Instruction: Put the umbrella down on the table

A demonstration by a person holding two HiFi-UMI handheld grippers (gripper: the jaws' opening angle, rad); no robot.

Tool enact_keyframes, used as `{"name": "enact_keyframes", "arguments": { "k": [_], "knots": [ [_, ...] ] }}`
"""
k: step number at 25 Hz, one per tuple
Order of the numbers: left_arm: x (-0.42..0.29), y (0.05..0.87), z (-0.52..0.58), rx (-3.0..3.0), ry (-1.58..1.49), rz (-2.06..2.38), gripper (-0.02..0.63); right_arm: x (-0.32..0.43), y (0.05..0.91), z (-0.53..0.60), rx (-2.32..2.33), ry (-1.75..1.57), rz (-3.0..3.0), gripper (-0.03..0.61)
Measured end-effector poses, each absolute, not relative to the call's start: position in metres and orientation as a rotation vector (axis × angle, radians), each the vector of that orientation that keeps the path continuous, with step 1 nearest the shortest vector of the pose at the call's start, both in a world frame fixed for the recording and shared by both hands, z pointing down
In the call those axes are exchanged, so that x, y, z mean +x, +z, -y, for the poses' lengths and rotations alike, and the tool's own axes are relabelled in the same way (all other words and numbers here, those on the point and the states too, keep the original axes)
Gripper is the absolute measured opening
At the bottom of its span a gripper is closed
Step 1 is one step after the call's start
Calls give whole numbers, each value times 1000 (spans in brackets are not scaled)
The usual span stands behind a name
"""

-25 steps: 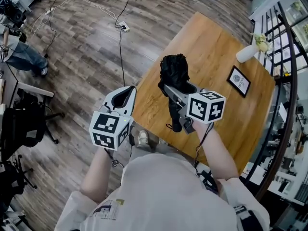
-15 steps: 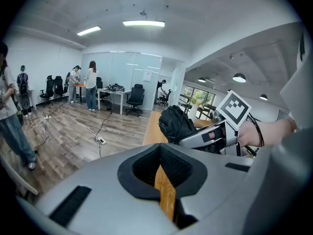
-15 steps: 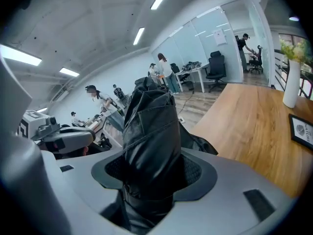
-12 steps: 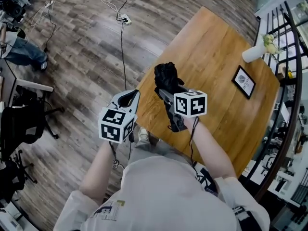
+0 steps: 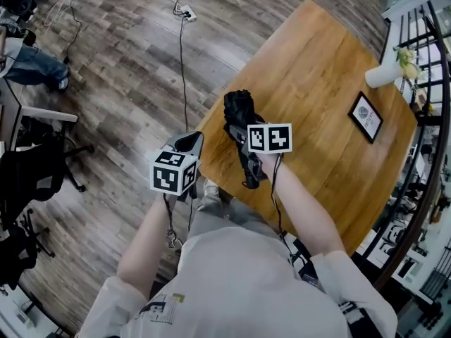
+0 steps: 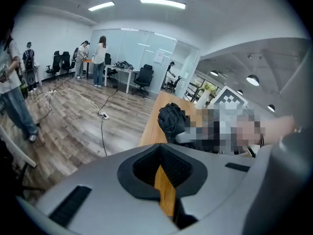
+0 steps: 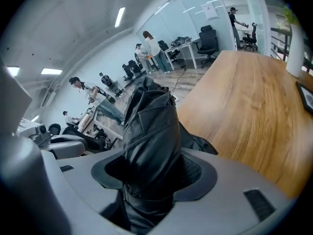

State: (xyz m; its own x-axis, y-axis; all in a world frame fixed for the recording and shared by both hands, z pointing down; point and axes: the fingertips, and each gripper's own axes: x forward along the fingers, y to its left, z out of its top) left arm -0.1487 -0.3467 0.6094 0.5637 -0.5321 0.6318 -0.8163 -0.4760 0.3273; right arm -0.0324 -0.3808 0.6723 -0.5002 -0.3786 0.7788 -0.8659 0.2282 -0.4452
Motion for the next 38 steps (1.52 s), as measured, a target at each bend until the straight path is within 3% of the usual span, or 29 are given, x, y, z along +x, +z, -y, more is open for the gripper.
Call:
{"name": "enact_keyframes", "arguments": {
  "k": [10,24,31,38],
  "knots": [
    [-151,644,335,2131,654,1030,17,-21,728,390,1195,1144,1901,273],
    [-138,644,316,2140,683,964,17,-10,743,386,1174,1179,1874,299],
    [-133,605,318,2198,667,991,17,-10,668,385,1137,1221,2024,245],
    [-115,521,334,2352,612,1072,17,9,542,388,1129,1023,2327,193]
  ]
}}
